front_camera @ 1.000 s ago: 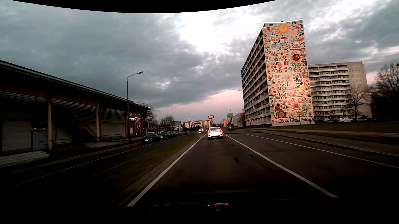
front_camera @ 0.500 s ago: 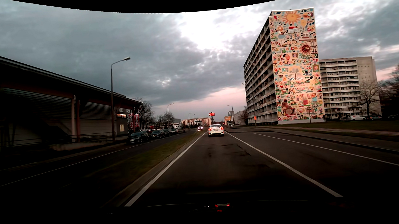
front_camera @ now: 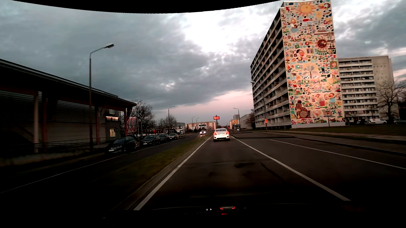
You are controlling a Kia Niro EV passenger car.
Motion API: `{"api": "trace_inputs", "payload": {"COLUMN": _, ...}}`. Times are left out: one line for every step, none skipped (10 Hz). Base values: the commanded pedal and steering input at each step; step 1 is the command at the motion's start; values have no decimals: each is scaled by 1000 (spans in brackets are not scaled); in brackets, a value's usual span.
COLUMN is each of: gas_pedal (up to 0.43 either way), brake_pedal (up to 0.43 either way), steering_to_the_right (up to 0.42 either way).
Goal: Follow the waypoints while adhering to traffic rules and regulations
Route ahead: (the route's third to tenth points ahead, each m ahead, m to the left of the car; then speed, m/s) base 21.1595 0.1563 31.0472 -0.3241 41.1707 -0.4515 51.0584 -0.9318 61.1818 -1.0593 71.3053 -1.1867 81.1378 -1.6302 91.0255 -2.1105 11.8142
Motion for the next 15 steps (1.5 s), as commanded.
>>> {"api": "trace_inputs", "payload": {"gas_pedal": 39, "brake_pedal": 0, "steering_to_the_right": -2}}
{"api": "trace_inputs", "payload": {"gas_pedal": 39, "brake_pedal": 0, "steering_to_the_right": -2}}
{"api": "trace_inputs", "payload": {"gas_pedal": 39, "brake_pedal": 0, "steering_to_the_right": 0}}
{"api": "trace_inputs", "payload": {"gas_pedal": 39, "brake_pedal": 0, "steering_to_the_right": 0}}
{"api": "trace_inputs", "payload": {"gas_pedal": 39, "brake_pedal": 0, "steering_to_the_right": 2}}
{"api": "trace_inputs", "payload": {"gas_pedal": 39, "brake_pedal": 0, "steering_to_the_right": 4}}
{"api": "trace_inputs", "payload": {"gas_pedal": 39, "brake_pedal": 0, "steering_to_the_right": 6}}
{"api": "trace_inputs", "payload": {"gas_pedal": 39, "brake_pedal": 0, "steering_to_the_right": 5}}
{"api": "trace_inputs", "payload": {"gas_pedal": 47, "brake_pedal": 0, "steering_to_the_right": 5}}
{"api": "trace_inputs", "payload": {"gas_pedal": 47, "brake_pedal": 0, "steering_to_the_right": 5}}
{"api": "trace_inputs", "payload": {"gas_pedal": 47, "brake_pedal": 0, "steering_to_the_right": 5}}
{"api": "trace_inputs", "payload": {"gas_pedal": 59, "brake_pedal": 0, "steering_to_the_right": 5}}
{"api": "trace_inputs", "payload": {"gas_pedal": 67, "brake_pedal": 0, "steering_to_the_right": 5}}
{"api": "trace_inputs", "payload": {"gas_pedal": 79, "brake_pedal": 0, "steering_to_the_right": 4}}
{"api": "trace_inputs", "payload": {"gas_pedal": 87, "brake_pedal": 0, "steering_to_the_right": 4}}
